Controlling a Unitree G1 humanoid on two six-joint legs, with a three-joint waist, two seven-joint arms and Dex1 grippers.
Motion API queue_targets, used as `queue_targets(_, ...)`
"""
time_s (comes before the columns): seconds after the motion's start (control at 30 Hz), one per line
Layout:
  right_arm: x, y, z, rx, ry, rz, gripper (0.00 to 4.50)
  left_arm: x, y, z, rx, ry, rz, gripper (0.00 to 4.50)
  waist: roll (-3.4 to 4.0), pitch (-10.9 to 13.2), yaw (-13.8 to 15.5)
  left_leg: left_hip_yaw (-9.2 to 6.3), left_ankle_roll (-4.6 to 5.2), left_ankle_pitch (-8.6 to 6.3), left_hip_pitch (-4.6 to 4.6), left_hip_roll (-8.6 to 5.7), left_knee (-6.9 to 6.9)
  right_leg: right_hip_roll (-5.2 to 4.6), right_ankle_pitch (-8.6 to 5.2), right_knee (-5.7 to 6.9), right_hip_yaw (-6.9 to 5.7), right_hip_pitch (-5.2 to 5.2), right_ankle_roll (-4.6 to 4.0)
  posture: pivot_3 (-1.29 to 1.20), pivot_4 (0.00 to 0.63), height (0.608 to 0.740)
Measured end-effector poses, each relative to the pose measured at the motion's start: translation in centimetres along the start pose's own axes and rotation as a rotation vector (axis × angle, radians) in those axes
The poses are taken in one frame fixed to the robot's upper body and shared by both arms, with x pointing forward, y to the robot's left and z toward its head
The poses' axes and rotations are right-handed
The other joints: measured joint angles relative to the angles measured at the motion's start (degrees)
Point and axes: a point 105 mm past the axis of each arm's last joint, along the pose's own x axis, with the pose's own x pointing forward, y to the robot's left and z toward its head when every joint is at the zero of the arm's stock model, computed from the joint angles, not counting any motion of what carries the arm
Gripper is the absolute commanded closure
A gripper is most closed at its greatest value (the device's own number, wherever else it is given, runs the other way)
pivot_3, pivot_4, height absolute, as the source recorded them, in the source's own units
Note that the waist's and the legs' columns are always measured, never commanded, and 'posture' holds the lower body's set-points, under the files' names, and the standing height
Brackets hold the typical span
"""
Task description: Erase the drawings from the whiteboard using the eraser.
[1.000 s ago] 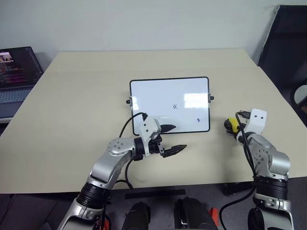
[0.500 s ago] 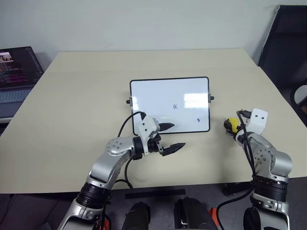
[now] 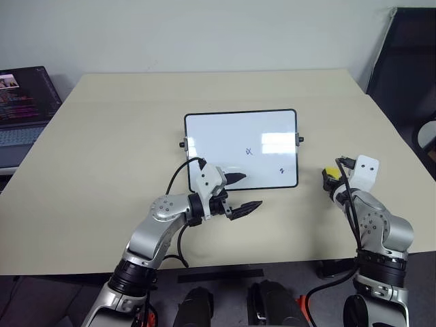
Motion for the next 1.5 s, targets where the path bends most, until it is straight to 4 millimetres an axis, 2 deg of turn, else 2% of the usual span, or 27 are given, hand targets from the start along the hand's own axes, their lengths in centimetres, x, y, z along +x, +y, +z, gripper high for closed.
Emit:
queue_targets(0.13, 0.0, 0.8, 0.4, -0.050, -0.037, 0.034, 3.31, 0.1, 0.3, 0.0, 0.001, -0.002, 0.019, 0.00, 0.00, 0.0, 0.0, 0.00, 0.00, 0.00, -0.01, 0.00, 0.00, 0.00, 0.00, 0.00, 0.00, 0.00, 0.00, 0.00, 0.150, 0.740)
queue_targets(0.3, -1.6, 3.1, 4.3, -0.252, -0.277, 0.154, 3.31, 0.3, 0.6, 0.1, 0.008, -0.001, 0.056, 0.00, 0.00, 0.0, 0.0, -0.01, 0.00, 0.00, -0.01, 0.00, 0.00, 0.00, 0.00, -0.03, -0.02, 0.00, 0.01, 0.00, 0.150, 0.740)
queue_targets(0.37, -2.3, 4.0, 4.8, -0.302, -0.346, 0.199, 3.31, 0.4, 1.2, -0.1, 0.011, 0.005, 0.114, 0.00, 0.00, 0.0, 0.1, -0.02, 0.00, 0.00, 0.00, 0.00, 0.00, 0.00, 0.00, -0.02, -0.03, 0.01, 0.01, 0.00, 0.150, 0.740)
queue_targets(0.43, -2.7, 4.6, 4.7, -0.318, -0.375, 0.230, 3.31, 0.6, 1.7, -0.5, 0.010, 0.013, 0.182, 0.00, 0.00, 0.0, 0.1, -0.02, 0.00, 0.00, 0.00, -0.01, 0.01, 0.00, 0.01, -0.01, -0.01, 0.01, 0.02, 0.00, 0.150, 0.740)
queue_targets(0.6, -2.8, 4.3, 4.3, -0.316, -0.380, 0.227, 3.31, 0.3, 3.3, -1.9, 0.014, 0.061, 0.346, 0.00, 0.00, 0.0, 0.0, -0.01, 0.00, 0.00, 0.01, -0.01, 0.04, 0.00, 0.03, 0.00, 0.01, 0.01, 0.05, 0.00, 0.150, 0.740)
queue_targets(0.77, -2.9, 4.5, 4.3, -0.310, -0.390, 0.234, 3.31, 0.2, 3.7, -2.1, 0.024, 0.066, 0.392, 0.00, 0.00, 0.0, 0.1, -0.01, 0.00, 0.00, 0.01, -0.01, 0.04, 0.00, 0.03, 0.00, 0.01, 0.01, 0.05, 0.00, 0.150, 0.740)
queue_targets(0.97, -3.7, 5.9, 4.3, -0.321, -0.409, 0.310, 3.31, -0.3, 3.5, -2.9, 0.031, 0.087, 0.375, 0.00, 0.00, 0.0, 0.1, -0.02, 0.00, 0.00, 0.02, 0.01, 0.02, 0.00, 0.03, 0.00, 0.00, 0.01, 0.04, 0.00, 0.150, 0.740)
queue_targets(1.13, -4.4, 7.2, 2.6, -0.354, -0.377, 0.406, 3.31, -0.4, 2.5, -3.8, 0.010, 0.104, 0.325, 0.00, 0.00, 0.0, 0.2, -0.01, 0.00, 0.00, 0.02, -0.02, 0.05, -0.02, 0.03, -0.01, 0.01, 0.03, 0.05, 0.00, 0.150, 0.740)
queue_targets(1.37, -4.2, 7.8, 1.7, -0.386, -0.352, 0.461, 3.31, 1.2, 0.6, -3.5, 0.028, 0.087, 0.191, 0.00, 0.00, 0.0, 0.1, -0.01, 0.00, 0.01, 0.04, -0.01, 0.06, -0.01, 0.04, 0.00, -0.01, 0.04, 0.05, 0.00, 0.150, 0.740)
queue_targets(1.5, -3.7, 8.1, 1.0, -0.391, -0.323, 0.469, 3.31, 1.9, 1.1, -3.1, 0.062, 0.081, 0.177, 0.00, 0.00, 0.0, 0.1, -0.01, 0.01, 0.01, 0.04, -0.01, 0.06, 0.00, 0.04, 0.01, 0.00, 0.04, 0.05, 0.00, 0.150, 0.740)
